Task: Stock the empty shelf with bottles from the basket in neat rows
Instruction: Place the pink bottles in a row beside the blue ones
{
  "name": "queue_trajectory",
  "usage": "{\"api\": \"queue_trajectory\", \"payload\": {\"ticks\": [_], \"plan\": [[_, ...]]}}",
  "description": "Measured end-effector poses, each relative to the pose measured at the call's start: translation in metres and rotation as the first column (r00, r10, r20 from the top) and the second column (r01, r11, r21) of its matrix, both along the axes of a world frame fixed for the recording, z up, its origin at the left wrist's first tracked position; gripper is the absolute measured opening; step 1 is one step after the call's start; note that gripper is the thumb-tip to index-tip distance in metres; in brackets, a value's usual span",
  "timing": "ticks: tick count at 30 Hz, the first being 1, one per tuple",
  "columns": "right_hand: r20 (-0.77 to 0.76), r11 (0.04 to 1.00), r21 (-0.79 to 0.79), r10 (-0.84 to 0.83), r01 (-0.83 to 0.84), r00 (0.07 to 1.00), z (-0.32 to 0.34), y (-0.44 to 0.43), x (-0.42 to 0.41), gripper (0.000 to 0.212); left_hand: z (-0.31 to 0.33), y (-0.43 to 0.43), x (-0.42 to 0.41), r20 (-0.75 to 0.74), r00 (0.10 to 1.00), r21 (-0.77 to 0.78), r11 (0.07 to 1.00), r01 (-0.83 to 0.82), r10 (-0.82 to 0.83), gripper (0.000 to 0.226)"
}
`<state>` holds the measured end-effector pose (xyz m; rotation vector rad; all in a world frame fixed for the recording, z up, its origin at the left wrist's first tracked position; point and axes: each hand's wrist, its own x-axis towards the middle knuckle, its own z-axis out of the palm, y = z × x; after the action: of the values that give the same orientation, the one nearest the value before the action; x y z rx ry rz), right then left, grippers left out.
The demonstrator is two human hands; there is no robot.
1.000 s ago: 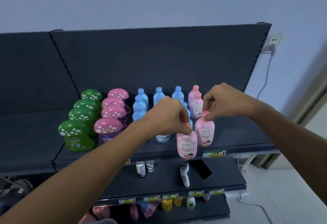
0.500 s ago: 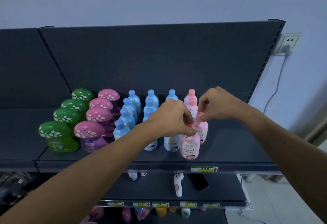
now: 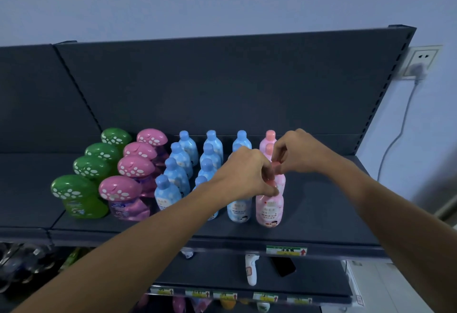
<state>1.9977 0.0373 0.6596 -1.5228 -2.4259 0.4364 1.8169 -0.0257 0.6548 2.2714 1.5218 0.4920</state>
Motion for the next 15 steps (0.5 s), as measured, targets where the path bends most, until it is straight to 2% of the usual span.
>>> {"api": "queue_trajectory", "payload": {"ticks": [15], "plan": [[0.003,1.000,0.014,-0.020,0.020,1.000,-0.008,0.008,0.001,0.020,-0.013,0.010,0.014,0.022,0.998,-0.030,0.998,-0.060,0.060,0.019]]}}
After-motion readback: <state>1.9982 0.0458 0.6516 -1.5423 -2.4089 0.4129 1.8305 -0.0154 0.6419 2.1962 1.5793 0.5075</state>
